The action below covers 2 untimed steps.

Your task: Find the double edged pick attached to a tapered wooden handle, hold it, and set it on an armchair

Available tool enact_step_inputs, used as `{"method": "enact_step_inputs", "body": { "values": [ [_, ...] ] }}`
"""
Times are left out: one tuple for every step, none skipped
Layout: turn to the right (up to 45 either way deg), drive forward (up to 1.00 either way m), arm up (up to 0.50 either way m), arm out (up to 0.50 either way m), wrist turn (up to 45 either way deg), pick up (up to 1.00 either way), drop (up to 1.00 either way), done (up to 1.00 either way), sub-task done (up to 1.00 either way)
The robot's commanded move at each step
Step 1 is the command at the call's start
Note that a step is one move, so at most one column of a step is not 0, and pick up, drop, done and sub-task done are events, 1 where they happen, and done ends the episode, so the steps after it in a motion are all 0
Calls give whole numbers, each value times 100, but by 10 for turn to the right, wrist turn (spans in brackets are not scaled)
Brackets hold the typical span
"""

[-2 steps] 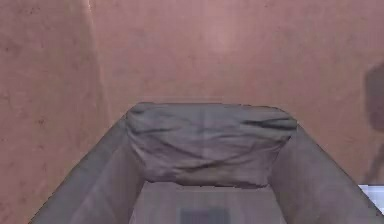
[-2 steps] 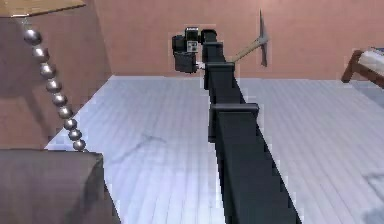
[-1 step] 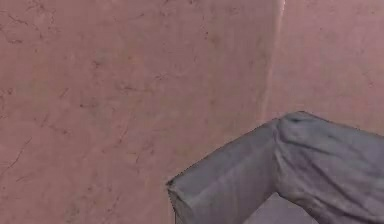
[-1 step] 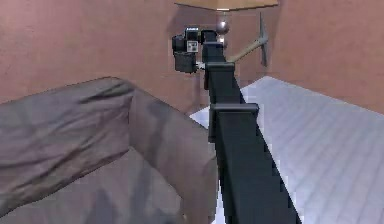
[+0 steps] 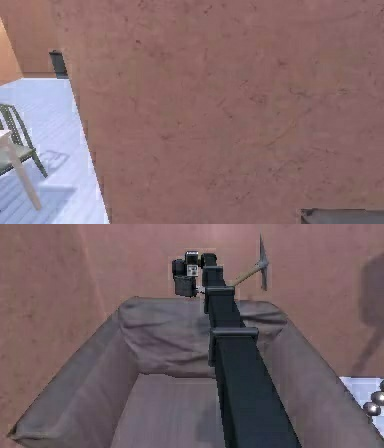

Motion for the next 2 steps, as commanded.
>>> {"method": "enact_step_inputs", "body": {
  "values": [
    [-240,0,0,0,0,0,0,0,0],
    [450,0,0,0,0,0,0,0,0]
  ]
}}
